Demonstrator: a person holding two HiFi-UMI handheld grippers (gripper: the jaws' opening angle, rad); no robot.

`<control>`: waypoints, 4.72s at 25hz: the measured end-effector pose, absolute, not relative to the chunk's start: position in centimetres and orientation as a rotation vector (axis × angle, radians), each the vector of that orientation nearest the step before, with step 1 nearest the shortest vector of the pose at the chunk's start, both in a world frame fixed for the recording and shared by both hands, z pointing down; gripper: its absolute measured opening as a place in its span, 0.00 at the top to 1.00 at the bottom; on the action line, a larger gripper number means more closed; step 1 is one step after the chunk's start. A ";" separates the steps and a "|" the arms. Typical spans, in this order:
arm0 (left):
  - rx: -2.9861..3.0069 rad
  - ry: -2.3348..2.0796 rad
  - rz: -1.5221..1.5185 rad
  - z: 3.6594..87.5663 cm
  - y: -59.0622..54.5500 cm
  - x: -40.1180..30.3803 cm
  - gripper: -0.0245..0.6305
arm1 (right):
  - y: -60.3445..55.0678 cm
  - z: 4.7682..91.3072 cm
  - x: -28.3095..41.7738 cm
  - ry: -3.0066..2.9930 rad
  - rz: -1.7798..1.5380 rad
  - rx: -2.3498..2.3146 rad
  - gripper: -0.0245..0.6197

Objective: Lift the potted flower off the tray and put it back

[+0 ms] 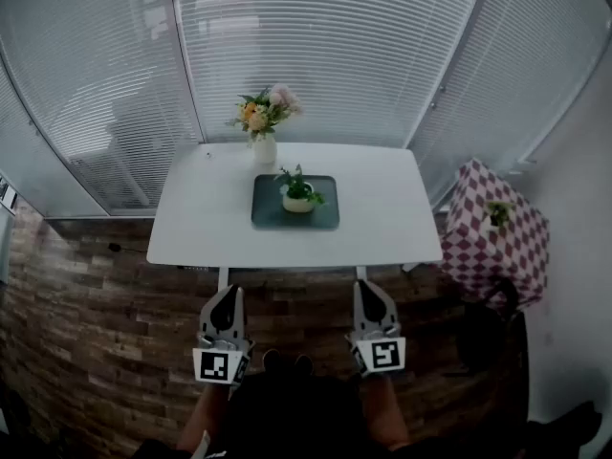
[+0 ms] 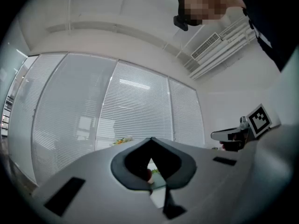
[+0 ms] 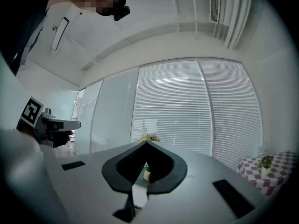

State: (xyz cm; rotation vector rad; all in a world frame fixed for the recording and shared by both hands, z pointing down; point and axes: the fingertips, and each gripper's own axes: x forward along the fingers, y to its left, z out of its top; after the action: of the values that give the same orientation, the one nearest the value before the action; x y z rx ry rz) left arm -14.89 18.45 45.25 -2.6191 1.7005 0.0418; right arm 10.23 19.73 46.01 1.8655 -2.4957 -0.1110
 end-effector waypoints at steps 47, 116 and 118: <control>-2.564 1.725 0.099 45.4 17.8 -11.0 0.55 | 18.2 47.7 15.5 -2.571 -0.110 1.857 0.41; -2.755 1.620 0.071 48.0 -13.7 -11.7 0.55 | -11.1 50.8 11.7 -2.559 0.031 1.721 0.40; -2.764 1.588 0.051 48.3 -15.0 -11.6 0.55 | -12.3 50.5 11.3 -2.566 0.033 1.731 0.40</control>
State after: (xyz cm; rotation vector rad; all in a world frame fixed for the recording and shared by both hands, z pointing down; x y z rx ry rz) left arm -11.64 -14.99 48.34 -2.7639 1.5879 0.0507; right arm 11.34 -12.28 50.46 1.7314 -2.5658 0.0332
